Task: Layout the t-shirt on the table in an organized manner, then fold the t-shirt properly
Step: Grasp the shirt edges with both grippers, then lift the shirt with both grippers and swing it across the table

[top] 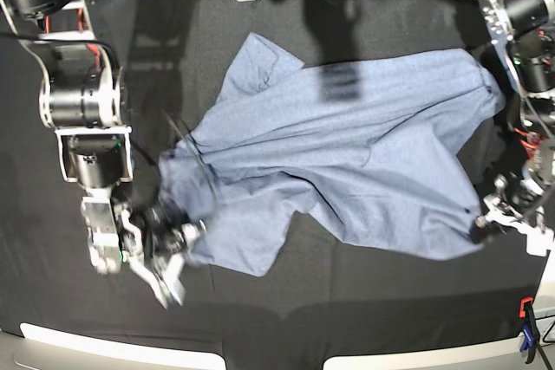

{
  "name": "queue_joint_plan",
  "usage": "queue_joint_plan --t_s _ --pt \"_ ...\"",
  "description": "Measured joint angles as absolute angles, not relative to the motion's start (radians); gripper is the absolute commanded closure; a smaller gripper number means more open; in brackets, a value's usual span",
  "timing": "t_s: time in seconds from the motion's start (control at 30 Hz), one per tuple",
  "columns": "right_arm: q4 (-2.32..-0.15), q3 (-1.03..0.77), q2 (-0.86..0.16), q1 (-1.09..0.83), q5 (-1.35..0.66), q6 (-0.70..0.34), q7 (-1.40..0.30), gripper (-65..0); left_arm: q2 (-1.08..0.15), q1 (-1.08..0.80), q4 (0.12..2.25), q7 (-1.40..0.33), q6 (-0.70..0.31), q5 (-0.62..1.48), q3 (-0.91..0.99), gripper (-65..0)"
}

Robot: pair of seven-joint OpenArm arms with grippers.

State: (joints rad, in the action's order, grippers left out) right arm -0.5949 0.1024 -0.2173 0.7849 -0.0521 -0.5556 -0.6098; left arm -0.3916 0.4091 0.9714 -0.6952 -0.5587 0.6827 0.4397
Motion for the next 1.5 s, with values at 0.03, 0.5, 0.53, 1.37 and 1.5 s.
queue_joint_plan --t_s 0.03,0.5,0.53,1.37,1.5 --pt "-0.651 0.102 -0.216 0.791 -0.051 -0.553 -0.633 0.0 -0.4 0.41 0.994 -0.695 -0.559 0.679 0.44 0.0" --pt "-1.24 0.103 -0.284 0.795 -0.243 -0.557 -1.002 0.0 -0.564 0.375 1.393 -0.818 -0.475 0.706 0.44 0.0" --pt "-1.257 0.103 -0.297 0.794 -0.27 -0.556 -1.024 0.0 -0.574 0.37 1.415 -0.826 -0.476 0.705 0.446 0.0" --pt "-1.417 -0.081 -0.358 0.771 -0.688 -0.688 -1.138 0.0 -0.651 0.222 1.753 -0.874 -0.446 0.781 0.7 0.0" --pt "-1.422 -0.08 -0.354 0.685 -0.712 -0.69 -1.139 0.0 -0.659 0.119 1.776 -0.878 -0.445 0.814 0.735 0.0"
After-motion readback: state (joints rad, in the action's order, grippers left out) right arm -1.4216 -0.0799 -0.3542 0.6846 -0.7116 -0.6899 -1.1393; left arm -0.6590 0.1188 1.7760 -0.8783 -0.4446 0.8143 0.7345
